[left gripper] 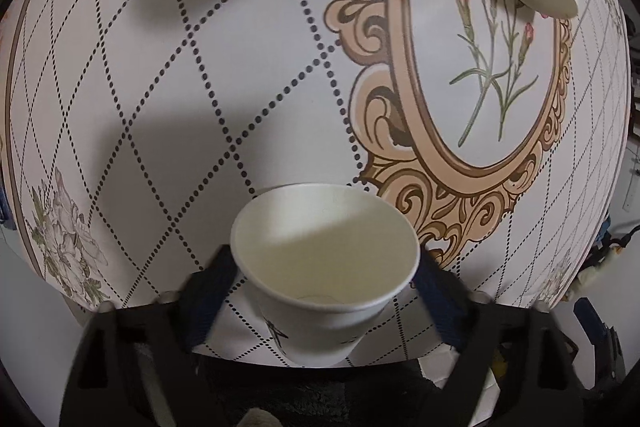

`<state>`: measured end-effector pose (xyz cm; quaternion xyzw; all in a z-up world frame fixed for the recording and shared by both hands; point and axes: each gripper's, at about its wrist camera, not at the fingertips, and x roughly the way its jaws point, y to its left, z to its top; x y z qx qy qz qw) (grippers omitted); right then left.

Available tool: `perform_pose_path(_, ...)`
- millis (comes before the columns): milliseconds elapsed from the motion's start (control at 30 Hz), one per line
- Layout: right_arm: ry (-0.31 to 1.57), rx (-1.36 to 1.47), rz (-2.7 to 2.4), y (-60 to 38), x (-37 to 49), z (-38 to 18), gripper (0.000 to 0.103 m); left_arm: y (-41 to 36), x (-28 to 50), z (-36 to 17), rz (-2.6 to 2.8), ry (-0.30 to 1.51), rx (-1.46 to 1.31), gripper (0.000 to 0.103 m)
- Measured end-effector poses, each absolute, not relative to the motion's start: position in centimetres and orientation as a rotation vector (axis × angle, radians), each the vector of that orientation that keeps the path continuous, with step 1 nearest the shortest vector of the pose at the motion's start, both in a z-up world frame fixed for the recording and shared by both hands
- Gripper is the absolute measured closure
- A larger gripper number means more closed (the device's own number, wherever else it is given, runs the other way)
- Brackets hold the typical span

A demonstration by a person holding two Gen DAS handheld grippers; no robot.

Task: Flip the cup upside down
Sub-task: 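Lift the white paper cup with the left tool and turn it opening-up, then lower the cup upright onto the cloth and open the left tool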

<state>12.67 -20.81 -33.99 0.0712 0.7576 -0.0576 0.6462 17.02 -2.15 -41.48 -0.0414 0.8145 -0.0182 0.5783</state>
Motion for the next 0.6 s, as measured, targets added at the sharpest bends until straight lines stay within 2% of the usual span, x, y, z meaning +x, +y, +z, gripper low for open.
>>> perform_pose_path(367,1.723,0.168,-0.137,-21.1,12.5,-33.9,0.001,-2.9,16.6,-40.2,-0.067,1.880,-0.038,0.013)
perform_pose_path(600,1.703,0.175,-0.137,-21.0,12.2,-32.8,0.001,-3.2,16.0,-35.4,-0.070,1.774,0.042,0.013)
